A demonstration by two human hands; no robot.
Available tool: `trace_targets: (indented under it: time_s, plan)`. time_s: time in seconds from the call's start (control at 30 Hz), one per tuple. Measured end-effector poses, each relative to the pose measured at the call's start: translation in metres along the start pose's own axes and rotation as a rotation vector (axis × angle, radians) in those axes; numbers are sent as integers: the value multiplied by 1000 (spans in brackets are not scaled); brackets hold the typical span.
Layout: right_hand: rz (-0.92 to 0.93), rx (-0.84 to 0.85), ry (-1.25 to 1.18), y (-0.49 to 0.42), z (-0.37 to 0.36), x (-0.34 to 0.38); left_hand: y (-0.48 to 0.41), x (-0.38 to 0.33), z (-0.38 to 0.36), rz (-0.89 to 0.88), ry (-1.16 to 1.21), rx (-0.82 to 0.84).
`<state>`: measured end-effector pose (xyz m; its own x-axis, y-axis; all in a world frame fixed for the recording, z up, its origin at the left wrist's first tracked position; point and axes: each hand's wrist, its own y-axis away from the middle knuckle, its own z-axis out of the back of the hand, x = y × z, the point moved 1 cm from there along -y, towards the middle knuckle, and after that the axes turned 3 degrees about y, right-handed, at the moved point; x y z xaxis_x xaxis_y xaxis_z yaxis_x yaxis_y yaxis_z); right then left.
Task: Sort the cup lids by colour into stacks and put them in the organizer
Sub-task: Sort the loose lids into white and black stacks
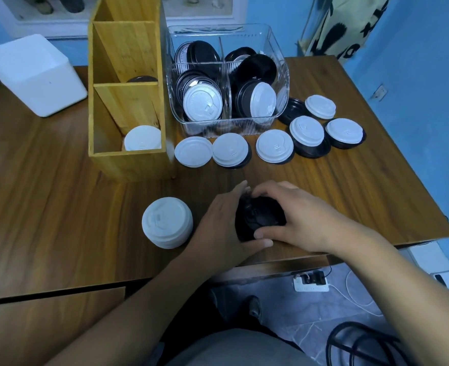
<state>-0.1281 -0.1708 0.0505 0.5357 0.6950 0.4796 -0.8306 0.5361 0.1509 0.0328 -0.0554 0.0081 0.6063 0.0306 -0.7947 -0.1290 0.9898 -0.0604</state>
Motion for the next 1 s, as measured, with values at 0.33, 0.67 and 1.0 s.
trace_targets:
  time_s: [0.33, 0.67, 1.0]
  plan:
    - [-30, -134, -382, 4, -16, -7, -1, 3, -4, -27, -45, -56]
    - [-133, -365, -27, -61, 17, -5, -4, 2, -3, -65, -130, -46]
    - [-98, -297, 353, -127, 15, 8, -3, 3, -4, -81, -125, -56]
